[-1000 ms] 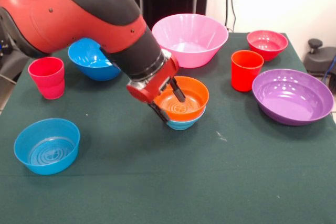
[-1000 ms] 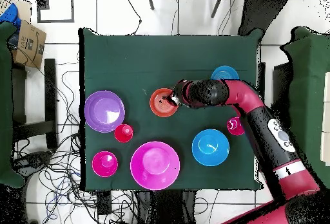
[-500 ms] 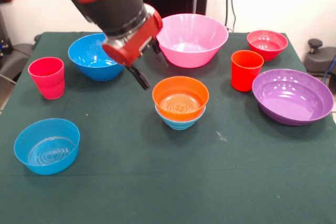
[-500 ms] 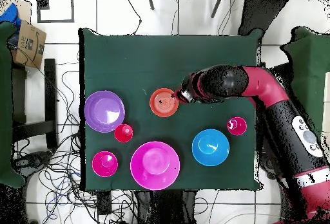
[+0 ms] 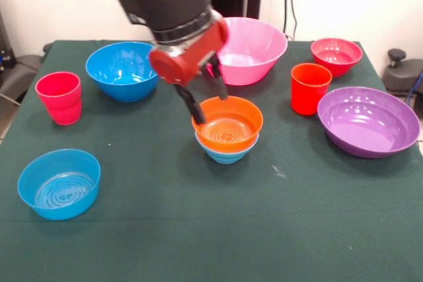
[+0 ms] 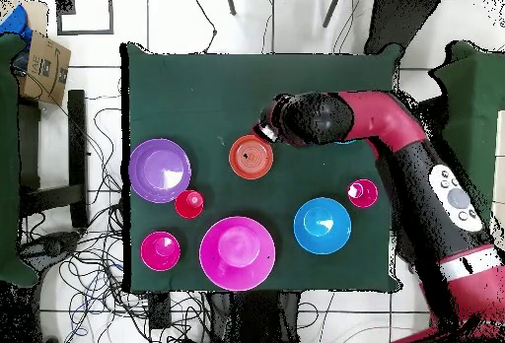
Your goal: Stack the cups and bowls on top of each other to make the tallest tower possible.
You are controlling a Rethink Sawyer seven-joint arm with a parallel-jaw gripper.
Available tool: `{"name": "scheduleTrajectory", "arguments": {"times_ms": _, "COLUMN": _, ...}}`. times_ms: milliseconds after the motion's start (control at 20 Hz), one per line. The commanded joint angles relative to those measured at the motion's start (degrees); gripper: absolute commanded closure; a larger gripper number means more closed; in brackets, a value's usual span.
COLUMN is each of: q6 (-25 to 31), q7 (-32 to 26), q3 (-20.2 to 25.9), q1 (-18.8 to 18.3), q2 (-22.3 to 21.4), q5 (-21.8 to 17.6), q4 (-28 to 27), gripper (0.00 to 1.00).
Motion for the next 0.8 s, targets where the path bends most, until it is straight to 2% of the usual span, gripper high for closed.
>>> {"name": "scheduleTrajectory", "arguments": {"times_ms": 50, "q6": -7.8, "q7": 9.3, "q3": -5.6, "q1": 4.9, "q2": 0.1, "q5": -1.9, "q4": 4.0, "gripper": 0.0}}
{"name": "scheduleTrajectory", "arguments": {"times_ms": 400, "q6": -9.1, "q7": 10.7, "q3": -6.4, "q1": 6.3, "q2": -1.3, "q5": 2.2, "q4": 6.4, "gripper": 0.0}}
{"name": "scheduleTrajectory", "arguments": {"times_ms": 800, "q6": -10.4, "q7": 10.5, "q3": -7.9, "q1": 7.6, "q2": -1.5, "q5": 3.2, "q4": 6.4, "gripper": 0.0}}
